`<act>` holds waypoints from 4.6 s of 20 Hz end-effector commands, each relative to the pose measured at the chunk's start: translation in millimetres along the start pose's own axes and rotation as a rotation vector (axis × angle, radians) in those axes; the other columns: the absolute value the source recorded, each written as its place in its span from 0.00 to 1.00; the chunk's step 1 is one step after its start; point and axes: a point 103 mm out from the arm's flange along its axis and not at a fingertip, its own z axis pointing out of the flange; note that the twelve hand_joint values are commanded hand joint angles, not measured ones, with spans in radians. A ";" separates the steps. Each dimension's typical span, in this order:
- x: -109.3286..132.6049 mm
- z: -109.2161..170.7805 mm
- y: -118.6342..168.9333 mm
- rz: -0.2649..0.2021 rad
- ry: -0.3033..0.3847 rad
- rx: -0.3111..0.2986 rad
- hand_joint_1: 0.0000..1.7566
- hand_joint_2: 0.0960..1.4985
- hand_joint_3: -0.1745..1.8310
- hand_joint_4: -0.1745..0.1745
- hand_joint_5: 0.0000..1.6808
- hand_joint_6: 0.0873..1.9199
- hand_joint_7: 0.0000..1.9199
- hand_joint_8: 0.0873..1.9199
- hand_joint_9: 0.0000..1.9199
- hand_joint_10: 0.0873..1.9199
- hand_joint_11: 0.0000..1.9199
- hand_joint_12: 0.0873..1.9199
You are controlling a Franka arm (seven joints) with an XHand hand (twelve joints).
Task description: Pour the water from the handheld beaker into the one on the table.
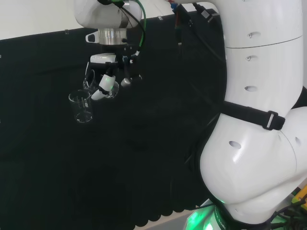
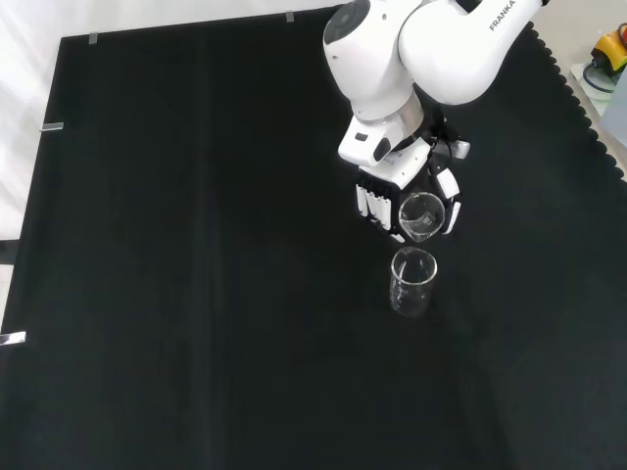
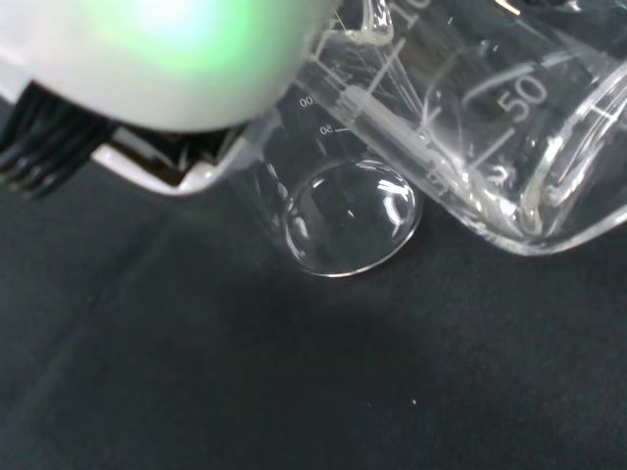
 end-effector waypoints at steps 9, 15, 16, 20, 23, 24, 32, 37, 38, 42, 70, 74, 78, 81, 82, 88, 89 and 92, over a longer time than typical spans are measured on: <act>0.8 -0.8 -3.8 0.011 -0.025 0.027 0.83 0.24 0.55 0.00 0.81 0.29 0.81 0.13 0.75 0.22 0.57 0.39; 5.1 2.4 -0.4 0.011 -0.032 0.046 0.83 0.24 0.55 0.00 0.81 0.29 0.81 0.13 0.75 0.22 0.57 0.39; 5.4 2.4 -0.4 0.010 -0.034 0.048 0.83 0.24 0.55 0.00 0.81 0.29 0.81 0.13 0.75 0.22 0.57 0.39; 7.5 1.7 1.2 0.012 -0.049 0.064 0.83 0.24 0.55 0.00 0.81 0.29 0.81 0.13 0.75 0.22 0.57 0.39; 8.4 0.6 1.9 0.026 -0.079 0.078 0.83 0.24 0.55 0.00 0.81 0.29 0.81 0.13 0.75 0.22 0.57 0.39; 8.7 0.3 2.2 0.030 -0.088 0.085 0.83 0.24 0.55 0.00 0.81 0.29 0.81 0.13 0.75 0.22 0.57 0.39; 9.2 -6.9 3.9 0.073 -0.136 0.104 0.83 0.24 0.55 0.00 0.81 0.29 0.81 0.13 0.75 0.22 0.57 0.39; 8.1 -10.4 5.5 0.096 -0.154 0.118 0.83 0.23 0.55 0.00 0.81 0.29 0.81 0.13 0.76 0.21 0.58 0.39; 8.3 -11.0 6.2 0.102 -0.155 0.117 0.83 0.23 0.55 0.00 0.81 0.28 0.81 0.13 0.76 0.21 0.58 0.39; 10.8 -14.4 9.2 0.115 -0.174 0.118 0.83 0.23 0.55 0.00 0.81 0.28 0.81 0.13 0.76 0.21 0.58 0.39; 22.2 -15.6 13.8 0.140 -0.290 0.201 0.83 0.23 0.56 0.00 0.81 0.28 0.81 0.14 0.77 0.22 0.59 0.38; 23.8 -19.7 13.3 0.144 -0.314 0.210 0.83 0.23 0.56 0.00 0.81 0.28 0.81 0.14 0.77 0.22 0.59 0.38; 25.7 -21.6 14.0 0.147 -0.324 0.216 0.83 0.22 0.56 0.00 0.81 0.28 0.81 0.14 0.77 0.22 0.59 0.38; 27.3 -22.9 14.7 0.150 -0.335 0.225 0.83 0.22 0.56 0.00 0.81 0.28 0.81 0.14 0.77 0.22 0.59 0.38; 27.9 -23.2 15.2 0.150 -0.335 0.226 0.83 0.22 0.56 0.00 0.81 0.28 0.81 0.14 0.77 0.22 0.59 0.38; 28.8 -24.5 16.4 0.153 -0.356 0.251 0.83 0.22 0.56 0.00 0.81 0.28 0.81 0.14 0.77 0.22 0.59 0.38; 29.6 -24.6 17.1 0.153 -0.362 0.254 0.83 0.22 0.56 0.00 0.81 0.28 0.81 0.14 0.77 0.22 0.59 0.38; 31.4 -24.5 18.4 0.154 -0.373 0.259 0.83 0.22 0.56 0.00 0.81 0.28 0.81 0.14 0.77 0.22 0.59 0.38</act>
